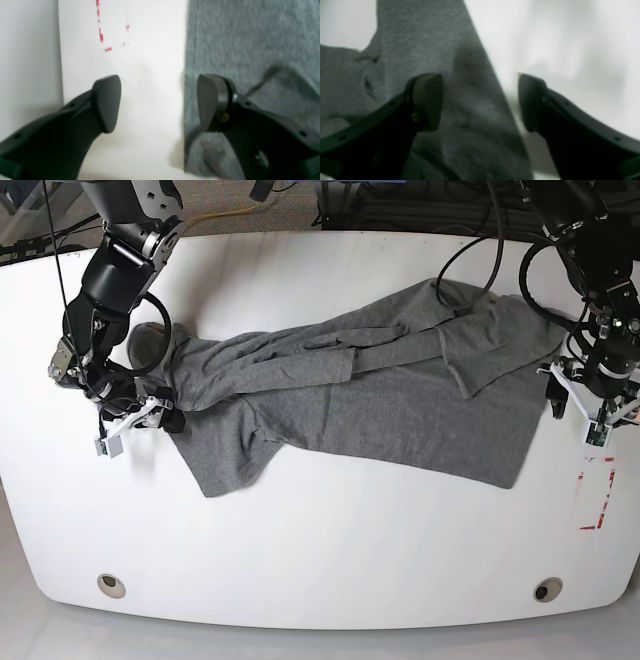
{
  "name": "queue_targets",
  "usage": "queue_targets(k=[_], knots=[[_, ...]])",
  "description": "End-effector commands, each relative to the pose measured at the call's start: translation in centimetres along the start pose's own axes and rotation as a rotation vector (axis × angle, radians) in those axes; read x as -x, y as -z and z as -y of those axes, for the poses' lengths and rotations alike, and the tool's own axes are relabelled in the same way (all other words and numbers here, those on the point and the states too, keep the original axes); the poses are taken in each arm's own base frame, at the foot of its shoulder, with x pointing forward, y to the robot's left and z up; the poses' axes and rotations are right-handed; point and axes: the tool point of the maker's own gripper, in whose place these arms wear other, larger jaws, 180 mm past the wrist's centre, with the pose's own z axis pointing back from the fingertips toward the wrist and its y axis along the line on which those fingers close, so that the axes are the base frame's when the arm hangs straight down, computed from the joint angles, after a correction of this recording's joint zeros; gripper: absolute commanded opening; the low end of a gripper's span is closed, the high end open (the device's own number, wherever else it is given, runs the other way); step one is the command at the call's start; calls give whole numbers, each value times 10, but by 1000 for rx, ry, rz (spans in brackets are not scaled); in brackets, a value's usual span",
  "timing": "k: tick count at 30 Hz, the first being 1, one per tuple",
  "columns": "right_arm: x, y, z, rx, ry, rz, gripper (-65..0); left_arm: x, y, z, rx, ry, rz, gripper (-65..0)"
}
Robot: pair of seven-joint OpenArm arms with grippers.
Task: Fold the T-shirt properly
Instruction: 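Open both grippers and regrasp the shirt's edge corners, then lift the shirt with both grippers and swing it up off the table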
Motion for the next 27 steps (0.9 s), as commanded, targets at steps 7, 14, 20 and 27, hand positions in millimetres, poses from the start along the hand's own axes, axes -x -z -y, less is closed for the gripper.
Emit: queue_targets(k=[7,14,20,27], knots=[[5,17,-33,-58,-70,-50,-354,-5,24,-12,9,-68,0,-203],[0,18,-34,-60,-75,-31,-582,3,57,-12,63,-163,-55,-186],[1,19,-35,-61,-78,-34,-650,-1,86,-4,130,-228,-92,-86],[0,18,-35,-61,-79,-32,-650,-11,118,12,175,-322,-110,-86]])
